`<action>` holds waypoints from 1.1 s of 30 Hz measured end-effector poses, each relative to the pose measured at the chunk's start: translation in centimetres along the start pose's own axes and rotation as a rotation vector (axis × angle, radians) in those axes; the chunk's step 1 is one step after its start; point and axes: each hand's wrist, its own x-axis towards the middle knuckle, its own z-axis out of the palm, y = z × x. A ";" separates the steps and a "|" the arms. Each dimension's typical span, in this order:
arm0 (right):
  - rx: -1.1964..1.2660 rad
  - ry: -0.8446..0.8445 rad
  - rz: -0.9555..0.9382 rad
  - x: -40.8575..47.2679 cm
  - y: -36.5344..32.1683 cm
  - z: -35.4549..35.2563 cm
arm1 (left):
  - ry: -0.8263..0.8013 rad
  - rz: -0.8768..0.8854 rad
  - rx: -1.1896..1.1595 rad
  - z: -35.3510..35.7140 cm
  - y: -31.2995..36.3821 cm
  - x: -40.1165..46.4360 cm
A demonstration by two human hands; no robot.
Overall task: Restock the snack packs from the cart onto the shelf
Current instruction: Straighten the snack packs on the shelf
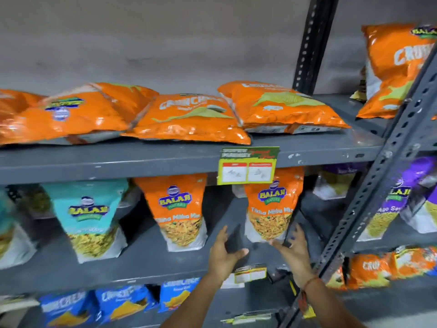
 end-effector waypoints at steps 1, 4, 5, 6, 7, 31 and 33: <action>-0.007 0.053 -0.016 -1.2 -0.1 0.9 | 0.034 0.010 -0.017 -1.7 0.2 -1.3; 0.013 0.071 -0.023 -4.6 0.2 5.4 | 0.150 0.050 -0.032 -7.7 0.7 -5.9; 0.047 0.050 -0.006 -6.6 -0.8 7.5 | 0.183 0.069 -0.035 -10.1 0.7 -7.5; 0.060 0.036 -0.009 -8.6 -2.1 9.8 | 0.212 0.083 -0.038 -12.6 0.6 -9.0; 0.058 0.012 -0.017 -10.4 -3.1 12.1 | 0.245 0.099 -0.035 -15.2 0.5 -10.4; -0.268 -0.989 -0.161 -18.5 -5.7 59.2 | 0.725 -0.164 -0.054 -57.9 -10.2 -8.1; -0.224 -1.015 -0.140 -17.1 -5.0 61.3 | 0.679 -0.158 -0.080 -59.4 -10.5 -5.8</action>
